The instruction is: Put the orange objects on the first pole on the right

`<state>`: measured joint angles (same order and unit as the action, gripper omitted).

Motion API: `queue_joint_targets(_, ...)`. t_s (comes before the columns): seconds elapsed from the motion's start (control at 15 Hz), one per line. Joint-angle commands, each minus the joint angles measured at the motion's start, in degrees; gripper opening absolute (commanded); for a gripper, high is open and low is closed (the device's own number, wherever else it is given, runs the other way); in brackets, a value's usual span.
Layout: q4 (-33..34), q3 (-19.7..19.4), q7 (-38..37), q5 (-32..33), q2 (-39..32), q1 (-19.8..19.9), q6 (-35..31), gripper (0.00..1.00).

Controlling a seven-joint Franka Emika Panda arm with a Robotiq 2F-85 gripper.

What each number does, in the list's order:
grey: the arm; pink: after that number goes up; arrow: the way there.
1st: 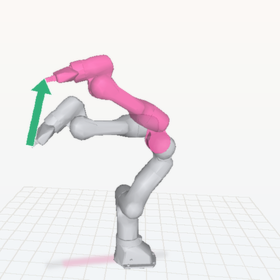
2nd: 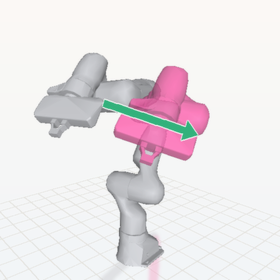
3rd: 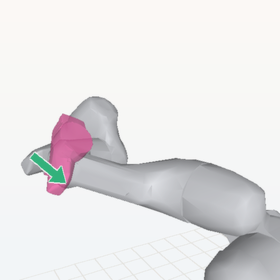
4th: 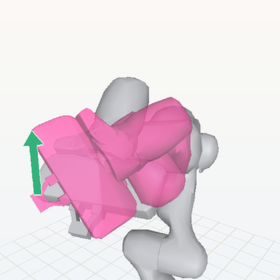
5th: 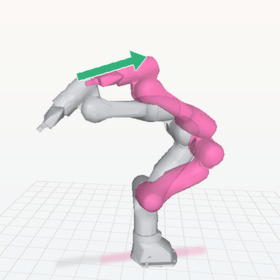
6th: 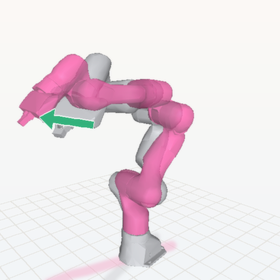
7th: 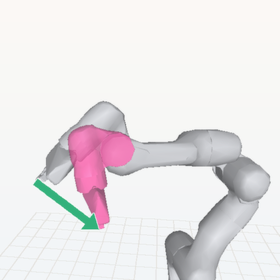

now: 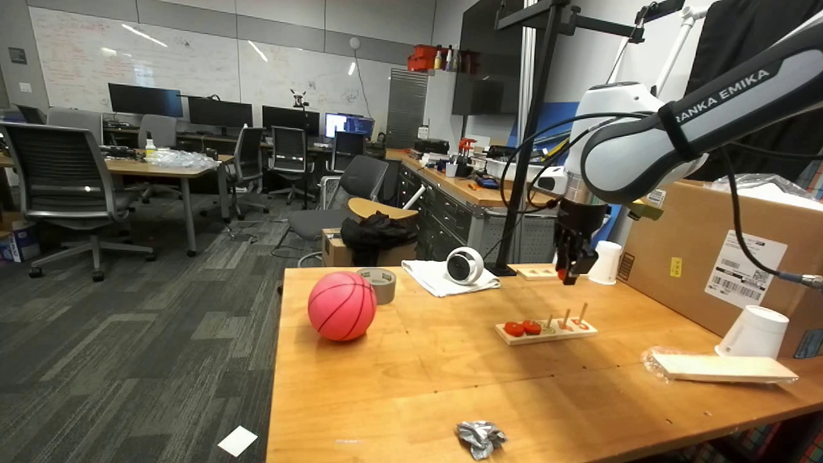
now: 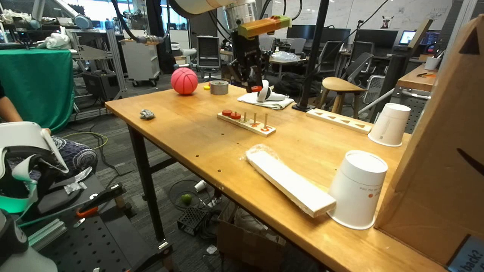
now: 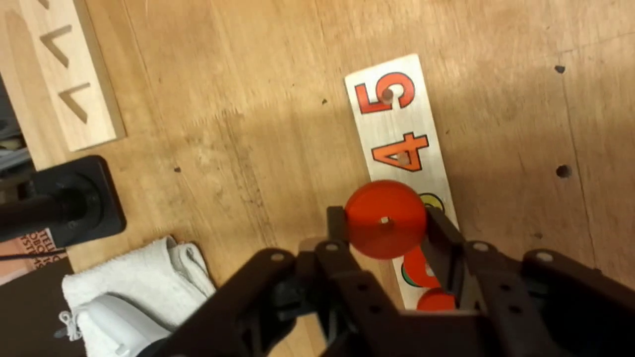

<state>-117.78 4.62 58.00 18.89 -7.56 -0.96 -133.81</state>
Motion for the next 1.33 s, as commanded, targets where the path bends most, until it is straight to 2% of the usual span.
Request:
queue_joint_targets(0.0, -1.81, -1.55, -3.55, 2.26, 2.11, -0.15, 1.33, 0.17)
queue_joint_targets(0.47, -1.11, -2.11, -6.48, -2.13, 0.05, 0.53, 3.02, 0.17)
queue_joint_targets(0.8, -0.53, -2.17, -5.67, -7.27, -0.99, 1.55, 3.04, 0.17)
queue_joint_targets(1.27, 0.84, -3.00, -5.78, -7.51, -1.90, 3.04, 2.64, 0.17)
